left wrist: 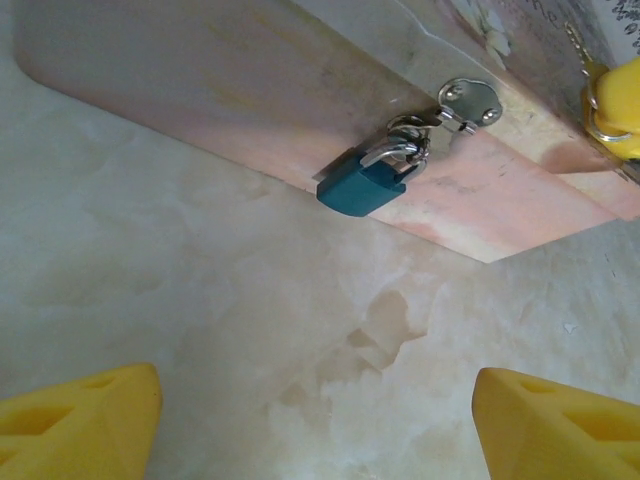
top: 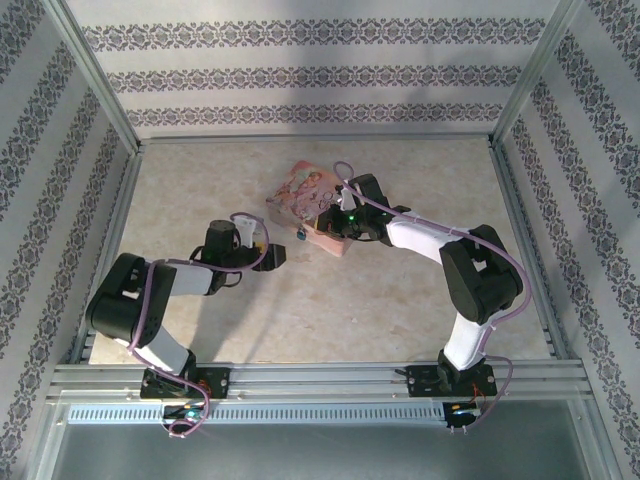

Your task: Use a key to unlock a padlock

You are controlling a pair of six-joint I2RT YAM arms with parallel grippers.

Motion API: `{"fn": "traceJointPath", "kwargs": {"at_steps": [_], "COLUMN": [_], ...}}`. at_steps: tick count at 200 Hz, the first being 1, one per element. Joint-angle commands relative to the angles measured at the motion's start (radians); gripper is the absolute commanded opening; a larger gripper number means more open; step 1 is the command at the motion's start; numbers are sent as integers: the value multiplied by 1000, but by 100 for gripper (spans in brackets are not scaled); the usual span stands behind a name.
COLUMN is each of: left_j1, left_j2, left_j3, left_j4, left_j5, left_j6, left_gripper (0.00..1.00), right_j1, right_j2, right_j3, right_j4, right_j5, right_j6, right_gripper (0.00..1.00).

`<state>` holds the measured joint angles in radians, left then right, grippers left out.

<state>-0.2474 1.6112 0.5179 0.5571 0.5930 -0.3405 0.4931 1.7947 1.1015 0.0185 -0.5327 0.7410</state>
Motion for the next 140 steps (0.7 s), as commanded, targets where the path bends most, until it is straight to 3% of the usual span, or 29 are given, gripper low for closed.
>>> {"fn": "traceJointPath", "kwargs": {"at_steps": [1,57,140], "left_j1": [10,10,9], "left_j2": [17,76,207], "left_j3": [37,69,130], "left_j4": [61,98,185], "left_j5": [53,137,205], "left_j6": [9,6,-60], "left_gripper": [81,81,72], "right_j1": [-1,7,9], "right_j2": [43,43,48], "right_j3": [12,26,44], "right_j4": [-41,-58,-86], "right_j5": [20,29,33], "right_j6": [-18,-32,-49], "right_gripper": [0,0,0]}}
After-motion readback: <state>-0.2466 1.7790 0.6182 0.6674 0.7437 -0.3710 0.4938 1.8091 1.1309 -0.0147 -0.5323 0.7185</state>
